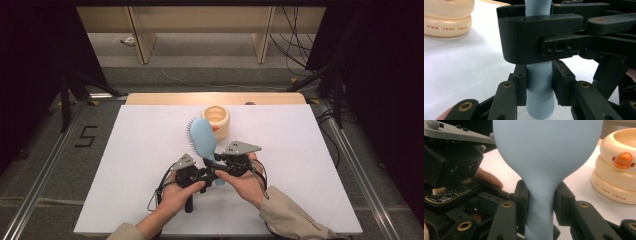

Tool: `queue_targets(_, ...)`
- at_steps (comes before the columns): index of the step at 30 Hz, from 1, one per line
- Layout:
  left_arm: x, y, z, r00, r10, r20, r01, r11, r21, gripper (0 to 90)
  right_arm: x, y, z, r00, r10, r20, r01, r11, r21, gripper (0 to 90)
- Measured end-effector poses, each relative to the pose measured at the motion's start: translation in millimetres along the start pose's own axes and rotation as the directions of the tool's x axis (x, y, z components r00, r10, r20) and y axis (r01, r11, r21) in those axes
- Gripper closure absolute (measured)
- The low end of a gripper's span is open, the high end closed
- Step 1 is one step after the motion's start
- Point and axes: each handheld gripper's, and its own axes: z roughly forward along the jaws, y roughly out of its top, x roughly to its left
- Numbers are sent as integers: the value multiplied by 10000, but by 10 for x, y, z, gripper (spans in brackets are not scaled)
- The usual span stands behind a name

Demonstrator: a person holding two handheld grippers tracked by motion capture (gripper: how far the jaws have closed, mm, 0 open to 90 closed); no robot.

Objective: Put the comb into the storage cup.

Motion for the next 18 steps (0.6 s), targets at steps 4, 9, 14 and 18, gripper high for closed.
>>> queue_targets(4,0,1,0,10000,-68,41,68,10000,29,668,-1,0,1,10000,14,5,-14,10000,18,670)
queue_targets(9,-5,0,2,9999,-97,88,97,9999,56,668,-6,6,-2,10000,50,10,-50,10000,-3,650)
queue_targets(14,-4,2,1,9999,-122,116,122,9999,51,669,-10,10,0,10000,81,14,-81,10000,29,614)
queue_targets(18,-4,3,0,9998,-144,124,143,9999,44,669,-18,17,3,9999,133,-38,-133,9999,110,550)
